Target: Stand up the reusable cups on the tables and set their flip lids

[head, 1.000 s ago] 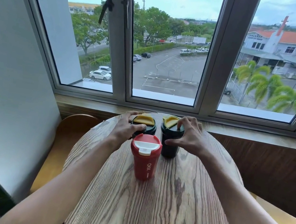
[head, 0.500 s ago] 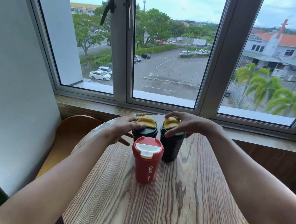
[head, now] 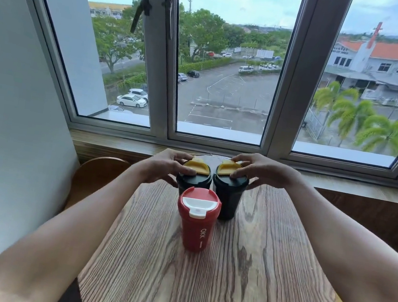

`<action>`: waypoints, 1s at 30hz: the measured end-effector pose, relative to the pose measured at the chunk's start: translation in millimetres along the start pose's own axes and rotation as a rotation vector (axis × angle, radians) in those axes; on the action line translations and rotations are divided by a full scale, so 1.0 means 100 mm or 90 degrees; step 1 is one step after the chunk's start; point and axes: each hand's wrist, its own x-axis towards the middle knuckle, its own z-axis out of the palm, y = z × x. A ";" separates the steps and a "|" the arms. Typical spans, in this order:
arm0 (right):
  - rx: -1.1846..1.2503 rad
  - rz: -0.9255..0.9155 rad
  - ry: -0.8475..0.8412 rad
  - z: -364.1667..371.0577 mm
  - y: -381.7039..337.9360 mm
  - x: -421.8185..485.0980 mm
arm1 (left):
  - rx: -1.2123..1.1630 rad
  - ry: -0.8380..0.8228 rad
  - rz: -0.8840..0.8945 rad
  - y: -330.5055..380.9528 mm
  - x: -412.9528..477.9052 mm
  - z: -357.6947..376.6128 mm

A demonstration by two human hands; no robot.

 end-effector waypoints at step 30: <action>0.156 -0.078 0.102 0.52 0.27 -0.05 | 0.039 0.085 0.040 -0.20 -0.19 0.01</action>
